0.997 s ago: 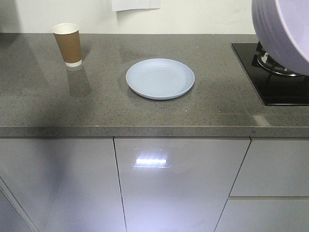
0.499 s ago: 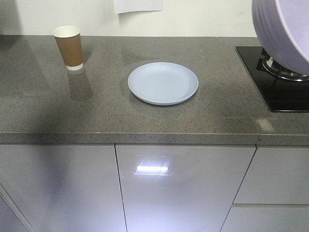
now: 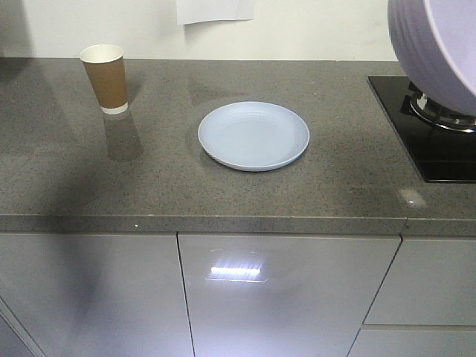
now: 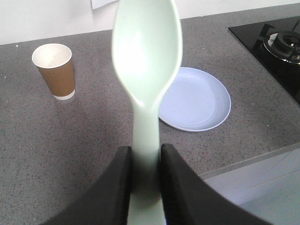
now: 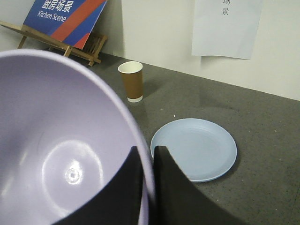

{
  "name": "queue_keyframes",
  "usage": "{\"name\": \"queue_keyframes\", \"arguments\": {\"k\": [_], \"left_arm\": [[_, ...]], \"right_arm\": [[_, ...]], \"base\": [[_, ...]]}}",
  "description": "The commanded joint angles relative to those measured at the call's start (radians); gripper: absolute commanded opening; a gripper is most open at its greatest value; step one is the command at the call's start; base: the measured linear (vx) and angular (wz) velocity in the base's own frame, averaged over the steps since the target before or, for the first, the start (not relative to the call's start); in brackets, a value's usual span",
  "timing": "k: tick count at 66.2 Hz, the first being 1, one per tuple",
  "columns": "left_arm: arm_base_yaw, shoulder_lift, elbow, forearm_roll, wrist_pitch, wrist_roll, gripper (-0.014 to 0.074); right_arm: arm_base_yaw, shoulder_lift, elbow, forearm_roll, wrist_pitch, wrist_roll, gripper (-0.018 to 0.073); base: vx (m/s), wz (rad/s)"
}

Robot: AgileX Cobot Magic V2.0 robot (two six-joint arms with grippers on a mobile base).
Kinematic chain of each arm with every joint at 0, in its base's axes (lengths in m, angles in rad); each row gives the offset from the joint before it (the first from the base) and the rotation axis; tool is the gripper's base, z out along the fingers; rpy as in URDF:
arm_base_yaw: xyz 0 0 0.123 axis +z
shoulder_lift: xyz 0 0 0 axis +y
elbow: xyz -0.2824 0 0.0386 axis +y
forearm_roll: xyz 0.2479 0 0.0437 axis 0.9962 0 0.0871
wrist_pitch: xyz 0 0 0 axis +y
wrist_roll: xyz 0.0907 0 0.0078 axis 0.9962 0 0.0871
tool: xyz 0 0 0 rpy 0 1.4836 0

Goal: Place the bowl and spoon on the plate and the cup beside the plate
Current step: 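Continue approaching the plate until it is within reach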

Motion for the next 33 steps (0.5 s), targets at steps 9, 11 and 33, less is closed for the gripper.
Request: {"name": "queue_keyframes", "arguments": {"k": [9, 11, 33], "left_arm": [[-0.004, -0.021, -0.024, -0.016, -0.06, -0.006, -0.0006], [-0.004, -0.021, -0.024, -0.016, -0.06, -0.006, -0.0006], [-0.004, -0.021, -0.024, -0.016, -0.06, -0.006, -0.0006]], "right_arm": [[-0.003, -0.011, -0.02, 0.069, 0.013, -0.005, -0.0005], [-0.003, -0.011, -0.02, 0.069, 0.013, -0.005, -0.0005], [-0.003, -0.011, -0.02, 0.069, 0.013, -0.005, -0.0005]], "base": [[0.05, 0.0], [0.05, 0.01], [0.04, -0.02]]}}
